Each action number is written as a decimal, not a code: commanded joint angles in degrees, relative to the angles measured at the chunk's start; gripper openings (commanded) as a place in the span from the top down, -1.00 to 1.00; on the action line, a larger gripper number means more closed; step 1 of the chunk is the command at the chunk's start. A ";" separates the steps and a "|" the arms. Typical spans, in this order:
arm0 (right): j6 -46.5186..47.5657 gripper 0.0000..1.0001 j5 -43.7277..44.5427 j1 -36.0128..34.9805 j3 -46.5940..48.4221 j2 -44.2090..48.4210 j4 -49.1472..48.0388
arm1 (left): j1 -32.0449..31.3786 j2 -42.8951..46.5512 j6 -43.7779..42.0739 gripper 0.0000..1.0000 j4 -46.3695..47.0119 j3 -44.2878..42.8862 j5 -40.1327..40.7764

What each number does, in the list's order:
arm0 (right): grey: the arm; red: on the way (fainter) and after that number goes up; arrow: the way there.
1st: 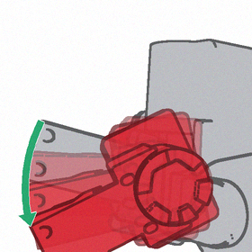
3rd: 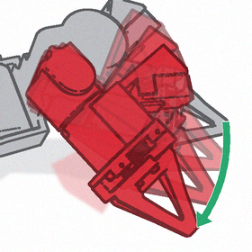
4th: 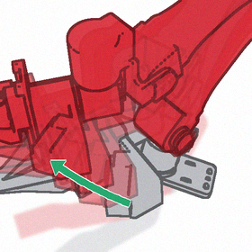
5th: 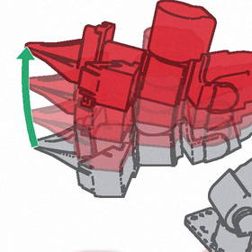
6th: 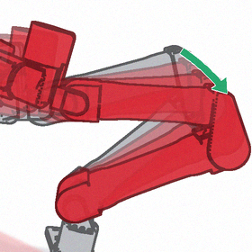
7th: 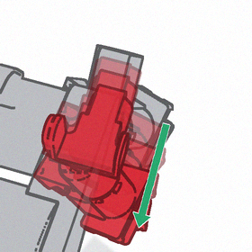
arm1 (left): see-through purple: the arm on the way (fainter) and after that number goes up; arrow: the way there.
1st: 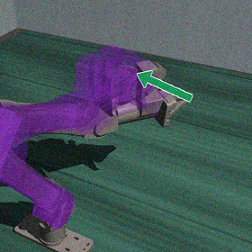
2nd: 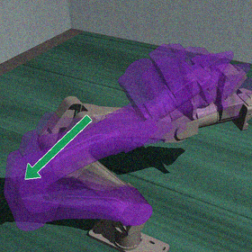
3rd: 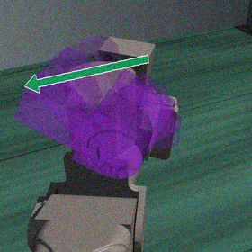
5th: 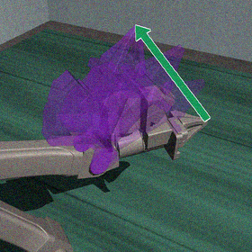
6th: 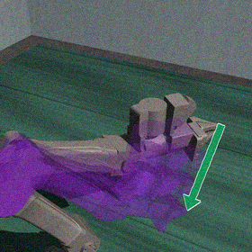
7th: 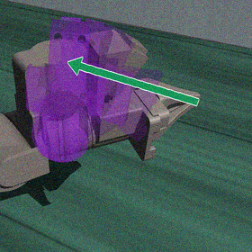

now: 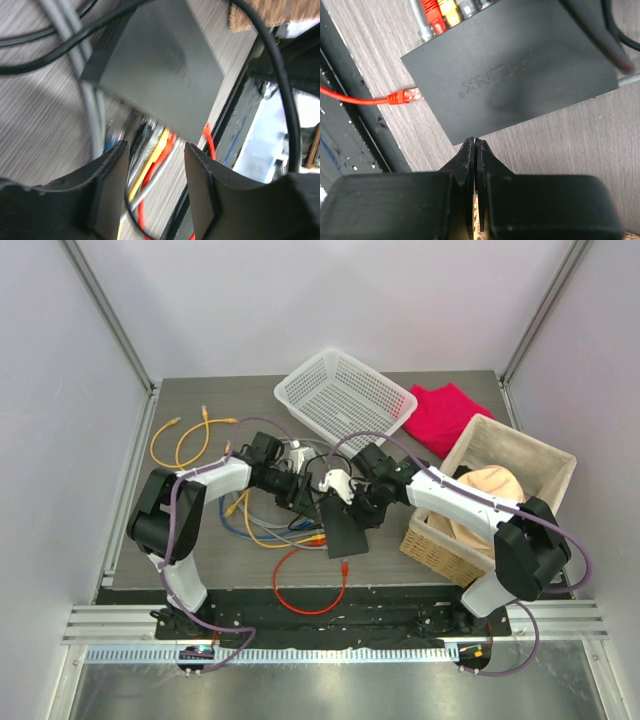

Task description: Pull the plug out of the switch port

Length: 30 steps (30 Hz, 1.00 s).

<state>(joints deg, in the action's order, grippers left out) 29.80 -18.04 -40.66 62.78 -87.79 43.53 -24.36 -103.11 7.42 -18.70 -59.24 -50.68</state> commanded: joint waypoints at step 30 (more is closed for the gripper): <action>-5.54 0.94 2.05 -0.20 -1.17 -1.16 -6.26 | 22.60 18.30 -12.60 0.10 -14.62 -0.79 42.67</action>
<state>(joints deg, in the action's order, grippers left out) 24.99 -16.49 -40.66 58.83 -89.12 38.59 -1.65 -83.05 -2.31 -37.12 -56.90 -8.78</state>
